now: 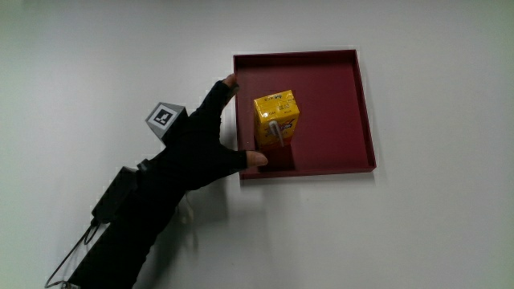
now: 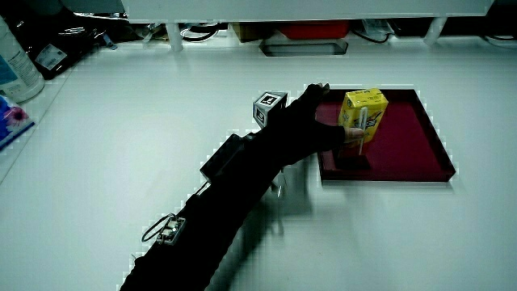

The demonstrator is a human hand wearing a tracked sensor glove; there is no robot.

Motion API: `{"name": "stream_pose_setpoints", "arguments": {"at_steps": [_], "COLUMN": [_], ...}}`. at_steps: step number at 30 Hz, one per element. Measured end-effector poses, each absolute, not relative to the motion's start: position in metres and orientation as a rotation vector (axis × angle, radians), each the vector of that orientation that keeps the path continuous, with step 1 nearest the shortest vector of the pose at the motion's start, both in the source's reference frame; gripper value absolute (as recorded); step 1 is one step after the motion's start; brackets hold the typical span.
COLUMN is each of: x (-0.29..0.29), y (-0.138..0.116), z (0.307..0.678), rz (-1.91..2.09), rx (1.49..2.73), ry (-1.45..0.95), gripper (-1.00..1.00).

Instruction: Pick ice redtea

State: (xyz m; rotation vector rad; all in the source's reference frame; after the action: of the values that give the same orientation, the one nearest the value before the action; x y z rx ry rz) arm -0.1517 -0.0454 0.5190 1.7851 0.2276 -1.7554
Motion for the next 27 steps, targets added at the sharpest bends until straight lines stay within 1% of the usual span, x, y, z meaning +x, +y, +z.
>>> {"name": "stream_pose_setpoints", "arguments": {"at_steps": [3, 4, 5, 8, 12, 18, 20, 21, 27], "x": [-0.143, -0.139, -0.134, -0.126, -0.118, -0.118, -0.119, -0.119, -0.124], "y": [-0.048, -0.048, -0.049, -0.05, -0.051, -0.052, -0.053, -0.052, -0.05], "z": [0.527, 0.527, 0.528, 0.532, 0.53, 0.531, 0.531, 0.531, 0.532], "rz": [-1.724, -1.732, -1.745, -1.724, -1.731, -1.76, -1.754, -1.772, -1.814], "rx": [1.802, 1.773, 1.784, 1.795, 1.78, 1.784, 1.805, 1.801, 1.881], "ry": [0.216, 0.192, 0.23, 0.233, 0.246, 0.247, 0.235, 0.232, 0.201], "gripper": [0.0, 0.0, 0.0, 0.0, 0.0, 0.0, 0.0, 0.04, 0.29]}}
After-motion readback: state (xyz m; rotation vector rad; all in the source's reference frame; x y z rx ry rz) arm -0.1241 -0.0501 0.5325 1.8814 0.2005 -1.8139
